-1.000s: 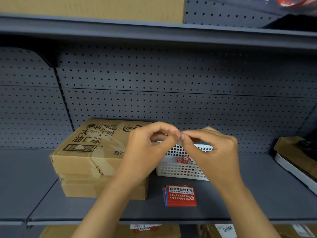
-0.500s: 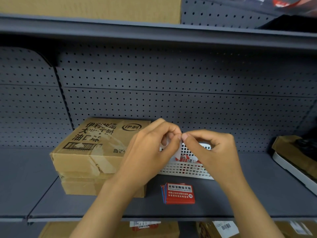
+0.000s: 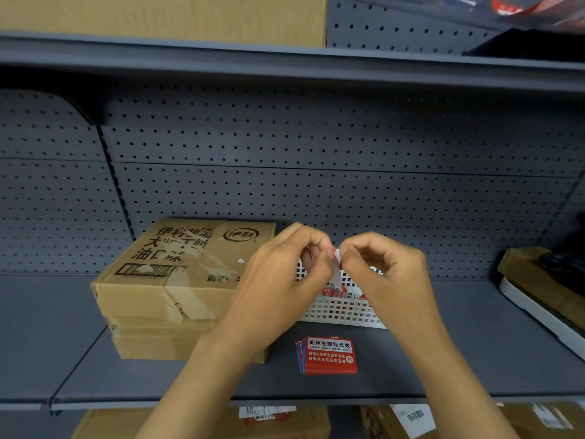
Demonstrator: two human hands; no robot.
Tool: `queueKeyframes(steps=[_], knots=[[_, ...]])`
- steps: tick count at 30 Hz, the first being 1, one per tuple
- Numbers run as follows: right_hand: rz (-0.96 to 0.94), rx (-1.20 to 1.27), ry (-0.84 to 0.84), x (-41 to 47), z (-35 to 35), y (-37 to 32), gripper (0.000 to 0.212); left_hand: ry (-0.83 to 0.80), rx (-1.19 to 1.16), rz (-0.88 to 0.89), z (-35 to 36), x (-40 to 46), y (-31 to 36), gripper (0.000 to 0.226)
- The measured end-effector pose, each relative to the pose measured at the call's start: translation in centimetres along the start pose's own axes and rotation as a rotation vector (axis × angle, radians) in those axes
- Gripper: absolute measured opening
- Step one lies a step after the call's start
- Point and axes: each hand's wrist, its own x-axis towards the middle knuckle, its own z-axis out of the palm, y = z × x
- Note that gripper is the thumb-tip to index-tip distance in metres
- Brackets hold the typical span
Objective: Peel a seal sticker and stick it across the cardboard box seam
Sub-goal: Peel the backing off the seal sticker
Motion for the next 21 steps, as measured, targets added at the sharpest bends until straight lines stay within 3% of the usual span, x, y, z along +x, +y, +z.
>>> queueKeyframes(steps=[6,11,21], knots=[[0.064,-0.003,0.071,0.5,-0.3,0.2,0.018,0.045,-0.070,-0.151,0.0,0.4,-0.2,0.021],[0.127,-0.025,0.126,1.1,-1.0,0.7,0.021,0.044,-0.055,-0.278,-0.1,1.2,-0.6,0.013],[0.241,-0.087,0.208,1.8,-3.9,3.6,0.025,-0.013,0.165,-0.431,-0.9,3.0,-1.5,0.016]])
